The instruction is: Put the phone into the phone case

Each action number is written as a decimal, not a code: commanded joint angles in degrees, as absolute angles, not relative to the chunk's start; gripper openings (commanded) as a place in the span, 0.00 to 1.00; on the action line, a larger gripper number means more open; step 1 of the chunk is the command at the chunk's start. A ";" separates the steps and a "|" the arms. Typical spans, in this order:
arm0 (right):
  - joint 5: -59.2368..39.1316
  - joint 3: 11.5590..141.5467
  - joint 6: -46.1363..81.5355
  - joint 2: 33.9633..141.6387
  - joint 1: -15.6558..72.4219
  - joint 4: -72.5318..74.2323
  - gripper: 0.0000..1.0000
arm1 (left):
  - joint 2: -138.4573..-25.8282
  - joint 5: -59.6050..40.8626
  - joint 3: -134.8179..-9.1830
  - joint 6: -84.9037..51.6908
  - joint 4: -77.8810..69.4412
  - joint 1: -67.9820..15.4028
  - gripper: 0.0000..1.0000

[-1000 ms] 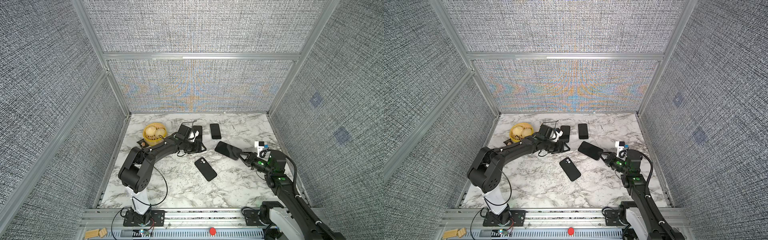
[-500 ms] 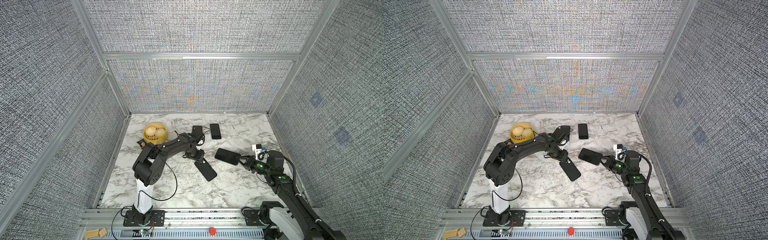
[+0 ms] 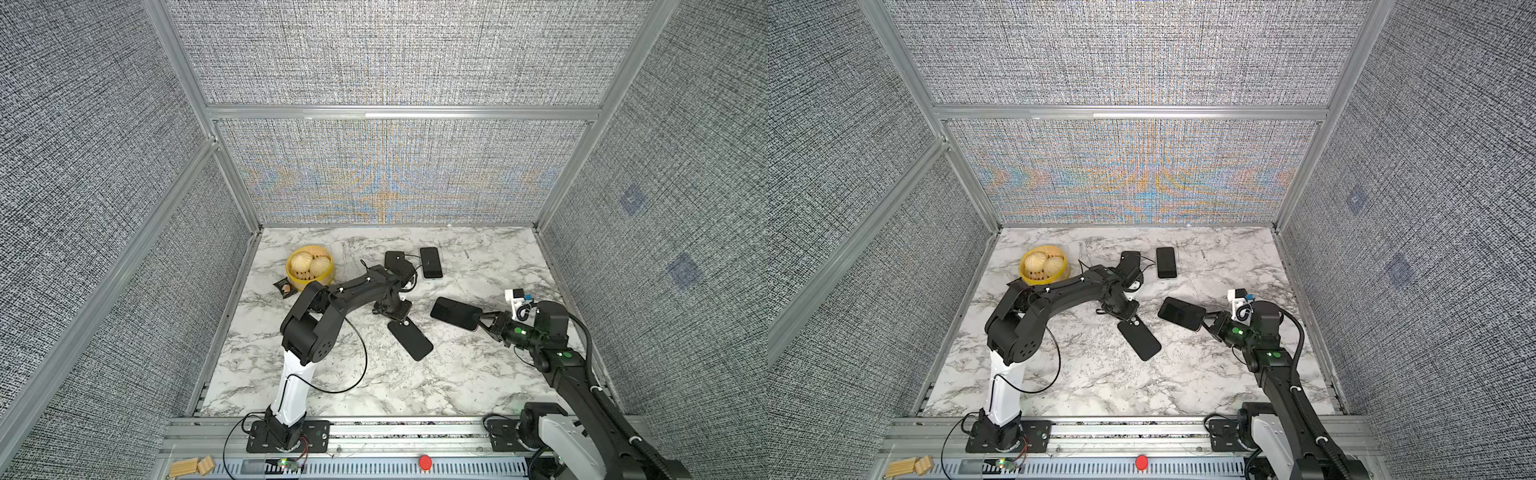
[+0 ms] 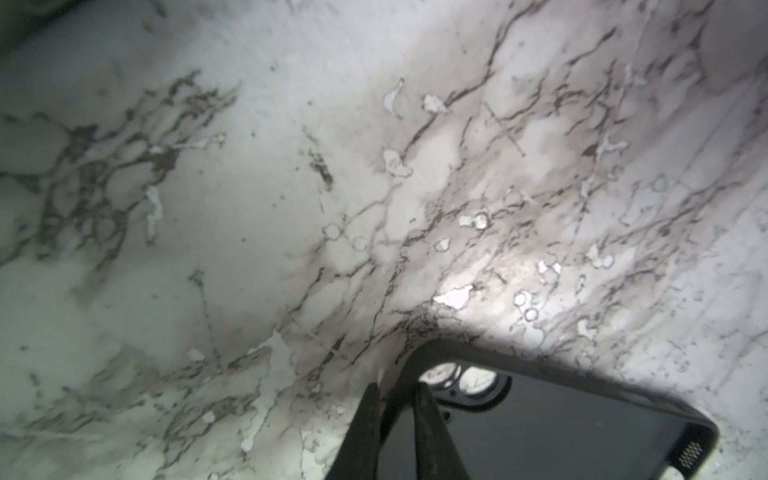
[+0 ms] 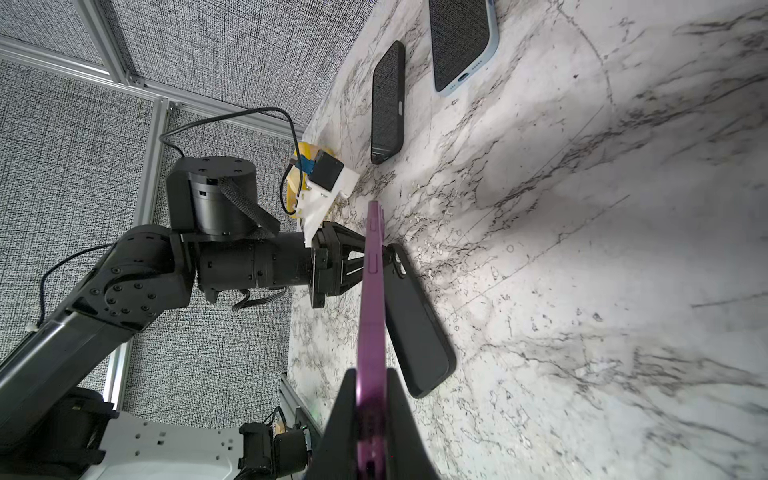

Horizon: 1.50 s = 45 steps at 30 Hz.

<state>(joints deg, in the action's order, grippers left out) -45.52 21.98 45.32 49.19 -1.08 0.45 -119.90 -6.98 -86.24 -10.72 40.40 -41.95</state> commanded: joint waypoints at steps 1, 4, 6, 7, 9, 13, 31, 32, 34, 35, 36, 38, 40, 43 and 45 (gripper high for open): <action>-47.53 22.15 44.52 49.44 -0.98 2.33 0.00 | -119.35 -4.99 -85.11 -10.63 41.15 -42.01 0.13; -47.95 22.16 44.22 50.02 -1.05 2.35 0.00 | -118.35 -4.49 -83.58 -11.19 40.90 -42.01 0.11; -48.65 22.39 43.87 50.65 -1.06 2.43 0.00 | -117.45 -3.90 -82.60 -12.42 41.11 -42.01 0.09; -49.01 22.49 43.81 51.08 -1.01 2.46 0.00 | -117.24 -3.48 -82.33 -13.20 41.46 -42.01 0.08; -50.38 22.74 43.30 52.37 -0.97 2.62 0.00 | -116.35 -3.49 -80.89 -14.23 41.56 -42.01 0.06; -52.58 23.64 42.26 55.02 -0.03 2.01 0.00 | -114.09 -3.19 -77.09 -17.52 40.22 -41.98 0.05; -55.48 27.38 42.89 68.37 10.10 8.30 0.00 | -106.37 -6.28 -67.05 -39.05 35.20 -41.15 0.01; -55.58 27.70 42.85 69.32 10.77 8.49 0.00 | -106.14 -6.88 -66.55 -39.43 34.48 -41.18 0.01; -55.66 28.71 42.56 70.97 11.81 8.59 0.00 | -105.59 -8.12 -65.56 -39.98 33.03 -41.00 0.04; -55.62 29.02 42.45 71.77 12.32 8.53 0.00 | -105.26 -8.70 -65.04 -40.34 32.32 -40.96 0.06; -55.64 29.47 42.28 72.60 13.02 8.67 0.00 | -104.87 -9.14 -64.47 -40.68 31.65 -40.80 0.09; -55.64 30.05 42.06 73.98 13.75 8.77 0.00 | -103.89 -10.03 -63.21 -41.07 30.48 -40.33 0.16; -56.02 30.61 41.55 75.37 14.06 8.49 0.00 | -102.53 -10.48 -61.88 -41.46 29.51 -39.80 0.22; -56.80 31.71 40.25 77.32 14.26 7.44 0.00 | -100.18 -11.58 -59.64 -41.70 27.84 -38.77 0.27; -56.79 32.61 39.22 78.58 14.32 6.23 0.00 | -98.98 -13.24 -58.21 -41.92 26.21 -37.93 0.29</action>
